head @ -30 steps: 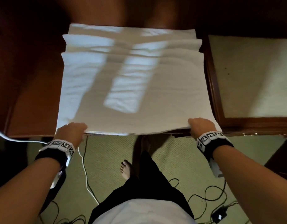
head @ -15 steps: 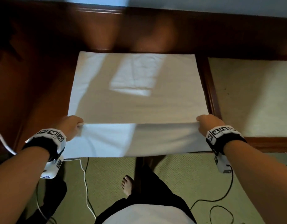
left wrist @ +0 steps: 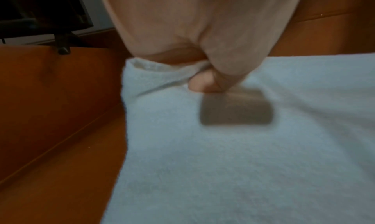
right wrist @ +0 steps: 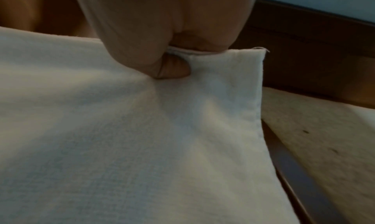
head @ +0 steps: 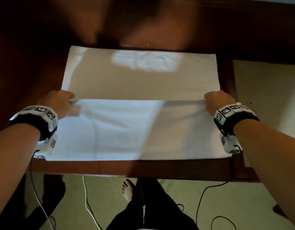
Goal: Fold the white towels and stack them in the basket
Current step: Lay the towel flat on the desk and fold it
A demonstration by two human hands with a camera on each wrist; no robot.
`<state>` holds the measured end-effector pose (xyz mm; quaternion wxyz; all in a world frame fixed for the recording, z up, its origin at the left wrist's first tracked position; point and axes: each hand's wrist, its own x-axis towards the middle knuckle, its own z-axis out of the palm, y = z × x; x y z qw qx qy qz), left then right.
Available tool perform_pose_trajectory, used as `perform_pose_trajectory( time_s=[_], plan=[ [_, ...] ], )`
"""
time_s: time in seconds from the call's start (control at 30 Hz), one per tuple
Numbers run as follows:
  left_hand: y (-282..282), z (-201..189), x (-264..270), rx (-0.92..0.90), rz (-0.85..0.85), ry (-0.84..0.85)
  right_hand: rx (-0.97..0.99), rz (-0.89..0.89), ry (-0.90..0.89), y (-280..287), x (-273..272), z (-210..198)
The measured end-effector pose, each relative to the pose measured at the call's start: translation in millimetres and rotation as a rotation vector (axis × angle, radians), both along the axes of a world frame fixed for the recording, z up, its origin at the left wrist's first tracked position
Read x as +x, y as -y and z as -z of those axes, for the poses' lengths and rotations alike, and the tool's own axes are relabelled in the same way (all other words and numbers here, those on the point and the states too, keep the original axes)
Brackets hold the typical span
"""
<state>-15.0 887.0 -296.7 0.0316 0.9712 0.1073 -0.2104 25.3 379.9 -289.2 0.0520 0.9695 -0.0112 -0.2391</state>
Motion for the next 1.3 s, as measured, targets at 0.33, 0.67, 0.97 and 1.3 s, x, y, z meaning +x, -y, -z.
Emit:
perform_pose_trajectory(
  time_s=[0.33, 0.67, 0.97, 1.3],
  plan=[
    [36, 44, -45, -0.071, 0.025, 0.194, 0.252, -0.015, 0.441, -3, -54, 64],
    [56, 89, -184, -0.083, 0.038, 0.041, 0.173, -0.031, 0.132, -12, -171, 102],
    [117, 100, -155, -0.083, 0.284, 0.031, 0.383, -0.388, 0.182, -169, -170, 101],
    [117, 103, -152, -0.064, 0.248, 0.053, 0.112, 0.126, 0.117, 25, -102, 92]
  ],
)
